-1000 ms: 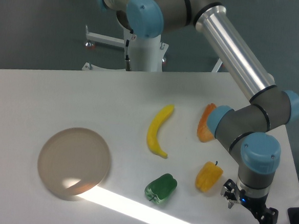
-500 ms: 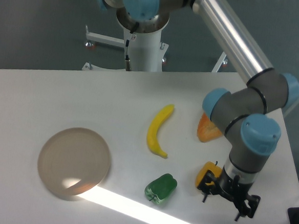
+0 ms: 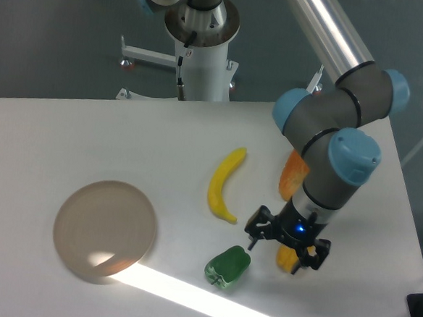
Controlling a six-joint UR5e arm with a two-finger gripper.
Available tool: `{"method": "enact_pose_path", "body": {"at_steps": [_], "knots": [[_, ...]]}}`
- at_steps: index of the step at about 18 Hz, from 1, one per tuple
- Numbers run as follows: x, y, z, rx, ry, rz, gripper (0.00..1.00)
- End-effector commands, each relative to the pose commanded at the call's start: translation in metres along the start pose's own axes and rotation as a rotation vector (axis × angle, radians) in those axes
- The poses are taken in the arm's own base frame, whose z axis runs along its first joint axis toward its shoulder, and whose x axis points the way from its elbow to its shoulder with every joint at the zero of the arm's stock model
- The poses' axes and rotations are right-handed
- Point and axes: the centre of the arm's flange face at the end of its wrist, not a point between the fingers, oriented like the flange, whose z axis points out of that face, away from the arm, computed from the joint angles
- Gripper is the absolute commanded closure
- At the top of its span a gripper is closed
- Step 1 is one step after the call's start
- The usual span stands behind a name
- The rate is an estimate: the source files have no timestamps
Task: Pick up the green pepper from the table
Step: 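Move the open gripper over the yellow pepper toward the green pepper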
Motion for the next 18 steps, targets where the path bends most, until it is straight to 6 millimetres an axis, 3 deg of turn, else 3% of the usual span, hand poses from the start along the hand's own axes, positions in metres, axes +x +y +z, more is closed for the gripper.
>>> {"method": "enact_pose_path", "body": {"at_steps": [6, 18], "knots": [[0.017, -0.004, 0.020, 0.000, 0.004, 0.033, 0.00], [0.025, -0.008, 0.052, -0.030, -0.072, 0.094, 0.00]]}}
